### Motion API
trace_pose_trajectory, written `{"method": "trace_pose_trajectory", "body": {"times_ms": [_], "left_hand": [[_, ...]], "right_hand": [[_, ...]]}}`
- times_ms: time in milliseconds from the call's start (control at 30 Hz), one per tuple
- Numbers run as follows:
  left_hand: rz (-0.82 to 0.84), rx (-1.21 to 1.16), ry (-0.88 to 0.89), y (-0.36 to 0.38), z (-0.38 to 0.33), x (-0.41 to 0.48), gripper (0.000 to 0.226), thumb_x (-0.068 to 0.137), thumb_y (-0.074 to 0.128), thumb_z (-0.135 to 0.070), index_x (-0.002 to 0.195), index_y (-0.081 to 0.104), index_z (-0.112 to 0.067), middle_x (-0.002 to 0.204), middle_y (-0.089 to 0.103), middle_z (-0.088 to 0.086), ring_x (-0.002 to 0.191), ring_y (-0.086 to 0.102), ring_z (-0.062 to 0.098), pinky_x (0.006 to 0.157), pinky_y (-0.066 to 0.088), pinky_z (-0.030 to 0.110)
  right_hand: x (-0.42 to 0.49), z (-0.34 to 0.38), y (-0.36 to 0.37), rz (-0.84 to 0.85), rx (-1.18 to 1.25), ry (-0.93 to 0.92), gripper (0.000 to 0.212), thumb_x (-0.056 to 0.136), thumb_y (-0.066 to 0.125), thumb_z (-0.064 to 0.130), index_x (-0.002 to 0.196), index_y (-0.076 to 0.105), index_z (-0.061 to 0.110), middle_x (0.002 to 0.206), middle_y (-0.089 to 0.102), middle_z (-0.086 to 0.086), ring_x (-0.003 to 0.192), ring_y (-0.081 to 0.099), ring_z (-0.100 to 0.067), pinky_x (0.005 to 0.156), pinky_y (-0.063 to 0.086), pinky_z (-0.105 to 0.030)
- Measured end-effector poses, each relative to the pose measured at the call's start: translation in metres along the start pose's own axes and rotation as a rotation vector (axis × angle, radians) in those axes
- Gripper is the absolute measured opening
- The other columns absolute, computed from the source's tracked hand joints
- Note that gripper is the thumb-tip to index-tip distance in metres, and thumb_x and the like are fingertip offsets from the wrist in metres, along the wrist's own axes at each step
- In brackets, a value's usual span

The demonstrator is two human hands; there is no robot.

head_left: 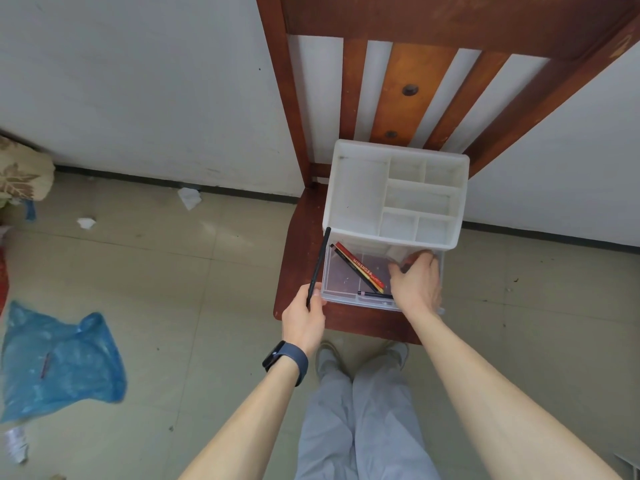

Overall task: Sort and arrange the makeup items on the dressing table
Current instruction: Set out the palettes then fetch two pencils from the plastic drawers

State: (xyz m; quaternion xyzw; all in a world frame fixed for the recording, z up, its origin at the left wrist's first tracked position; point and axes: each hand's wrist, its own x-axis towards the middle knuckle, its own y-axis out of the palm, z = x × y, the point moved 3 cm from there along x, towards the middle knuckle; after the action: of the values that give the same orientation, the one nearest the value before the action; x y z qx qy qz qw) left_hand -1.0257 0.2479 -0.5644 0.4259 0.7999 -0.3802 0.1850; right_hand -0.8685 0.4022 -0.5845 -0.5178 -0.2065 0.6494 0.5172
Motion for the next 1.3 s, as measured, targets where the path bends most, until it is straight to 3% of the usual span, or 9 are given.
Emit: {"method": "trace_pose_trajectory", "body": {"times_ms": [133,333,467,567,767,1000,1133,1233,1300], "left_hand": [[0.0,0.015,0.006,0.0,-0.001,0.001,0.022,0.105,0.039,-0.03,0.111,0.06,-0.027,0.091,0.067,0.001,0.085,0.067,0.027,0.084,0.054,0.041],[0.005,0.018,0.0,0.0,0.001,0.002,0.022,0.105,0.038,-0.029,0.109,0.059,-0.024,0.09,0.067,0.004,0.087,0.066,0.029,0.086,0.054,0.043],[0.013,0.01,-0.008,0.001,-0.003,0.003,0.02,0.106,0.037,-0.03,0.111,0.057,-0.03,0.093,0.067,0.001,0.089,0.067,0.028,0.087,0.053,0.045],[0.018,0.005,-0.012,0.001,-0.004,0.004,0.018,0.106,0.037,-0.031,0.108,0.055,-0.031,0.091,0.067,0.002,0.089,0.067,0.028,0.087,0.054,0.046],[0.027,-0.005,-0.015,0.002,-0.002,0.006,0.018,0.106,0.037,-0.03,0.106,0.055,-0.029,0.09,0.066,0.002,0.088,0.067,0.028,0.084,0.054,0.044],[0.075,0.001,-0.023,-0.006,-0.008,0.002,0.018,0.106,0.036,-0.032,0.105,0.054,-0.034,0.094,0.069,0.002,0.088,0.068,0.027,0.081,0.051,0.037],[0.061,0.06,-0.006,-0.022,-0.018,-0.003,0.025,0.106,0.039,-0.028,0.116,0.062,-0.025,0.102,0.069,0.001,0.099,0.061,0.025,0.09,0.048,0.036],[0.059,0.012,0.0,-0.036,-0.036,-0.02,0.018,0.103,0.044,-0.038,0.093,0.059,-0.04,0.085,0.059,-0.017,0.083,0.056,0.007,0.074,0.042,0.025],[0.085,-0.046,0.004,-0.042,-0.058,-0.037,0.02,0.101,0.044,-0.048,0.084,0.053,-0.05,0.074,0.054,-0.024,0.075,0.053,-0.005,0.071,0.04,0.018]], "right_hand": [[0.002,0.001,0.005,-0.025,0.228,0.102,0.059,0.088,0.073,0.044,0.131,0.047,0.013,0.126,0.059,-0.012,0.114,0.059,-0.036,0.08,0.043,-0.035],[-0.002,0.005,0.01,0.07,0.14,0.083,0.05,0.086,0.075,0.045,0.121,0.052,0.017,0.126,0.052,-0.01,0.112,0.058,-0.034,0.084,0.043,-0.037],[-0.004,0.003,0.008,0.237,0.119,0.029,0.029,0.096,0.064,0.034,0.112,0.043,0.021,0.121,0.062,-0.01,0.104,0.062,-0.03,0.078,0.044,-0.029],[-0.005,0.005,0.007,0.312,0.159,0.004,0.019,0.098,0.055,0.026,0.116,0.05,0.02,0.118,0.061,-0.009,0.101,0.061,-0.027,0.082,0.054,-0.037],[-0.013,0.026,0.019,0.281,-0.26,-0.369,0.031,0.094,0.065,0.036,0.114,0.049,0.019,0.112,0.052,-0.006,0.097,0.059,-0.029,0.074,0.042,-0.033],[-0.017,0.029,0.006,0.265,-0.389,-0.47,0.027,0.097,0.06,0.037,0.119,0.061,0.022,0.118,0.063,-0.004,0.106,0.063,-0.033,0.077,0.047,-0.038],[-0.032,0.022,-0.036,0.287,-0.263,-0.465,0.019,0.095,0.06,0.039,0.109,0.068,0.029,0.105,0.062,0.005,0.101,0.061,-0.023,0.075,0.044,-0.034],[-0.056,0.019,-0.077,0.338,0.054,-0.325,0.002,0.088,0.07,0.041,0.086,0.07,0.04,0.091,0.067,0.017,0.092,0.06,-0.01,0.077,0.043,-0.027],[-0.078,0.018,-0.103,0.392,0.239,-0.26,0.008,0.086,0.074,0.041,0.078,0.072,0.041,0.074,0.07,0.015,0.075,0.063,-0.003,0.07,0.044,-0.021]]}}
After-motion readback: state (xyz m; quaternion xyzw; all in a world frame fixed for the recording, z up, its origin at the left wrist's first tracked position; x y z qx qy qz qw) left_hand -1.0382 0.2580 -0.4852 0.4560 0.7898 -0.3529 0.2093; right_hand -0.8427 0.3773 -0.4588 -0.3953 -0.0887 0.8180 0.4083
